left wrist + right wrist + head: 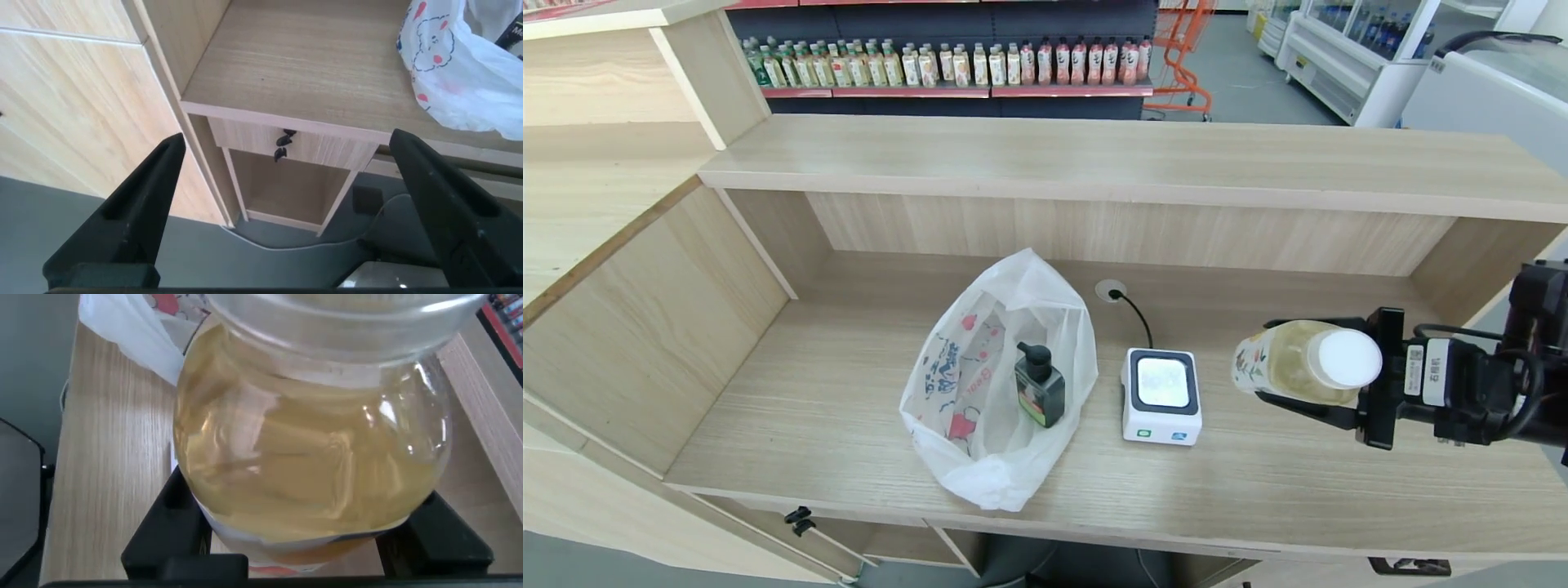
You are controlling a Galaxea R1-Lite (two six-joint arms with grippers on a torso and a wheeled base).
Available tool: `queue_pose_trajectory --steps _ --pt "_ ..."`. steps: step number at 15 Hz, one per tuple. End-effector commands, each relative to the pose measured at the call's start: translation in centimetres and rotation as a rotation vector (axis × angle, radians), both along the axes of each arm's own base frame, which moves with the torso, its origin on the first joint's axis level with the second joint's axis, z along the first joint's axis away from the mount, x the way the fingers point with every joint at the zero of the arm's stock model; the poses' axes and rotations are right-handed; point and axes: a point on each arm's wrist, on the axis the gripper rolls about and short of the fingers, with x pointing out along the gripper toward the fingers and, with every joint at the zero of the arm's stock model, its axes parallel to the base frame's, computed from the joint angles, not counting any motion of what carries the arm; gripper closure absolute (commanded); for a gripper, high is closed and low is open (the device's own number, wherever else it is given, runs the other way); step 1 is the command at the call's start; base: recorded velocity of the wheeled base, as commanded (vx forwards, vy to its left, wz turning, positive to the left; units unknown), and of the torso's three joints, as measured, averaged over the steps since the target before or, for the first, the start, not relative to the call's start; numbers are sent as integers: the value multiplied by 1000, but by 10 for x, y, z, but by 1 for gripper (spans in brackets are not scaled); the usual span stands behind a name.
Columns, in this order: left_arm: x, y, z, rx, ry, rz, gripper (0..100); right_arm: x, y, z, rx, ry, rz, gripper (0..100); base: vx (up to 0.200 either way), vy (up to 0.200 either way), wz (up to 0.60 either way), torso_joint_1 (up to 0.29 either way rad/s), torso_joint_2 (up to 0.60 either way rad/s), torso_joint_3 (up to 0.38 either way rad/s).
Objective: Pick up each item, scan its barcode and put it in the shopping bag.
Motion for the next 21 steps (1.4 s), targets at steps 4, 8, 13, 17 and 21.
queue_pose_trajectory --steps 4,8,13,17,21 --pt "0 0 0 0 0 0 0 9 4 -15 17 86 37 100 0 0 0 0 0 0" --pt "0 0 0 0 0 1 0 19 14 -28 18 126 90 100 0 0 0 0 0 0" --pt "0 0 0 0 0 1 0 42 22 -48 27 59 113 100 0 0 0 0 0 0" --pt "0 0 0 0 0 0 0 48 29 -58 26 56 135 100 0 0 0 0 0 0" --pt "0 0 0 0 0 1 0 62 34 -66 34 33 167 100 0 0 0 0 0 0"
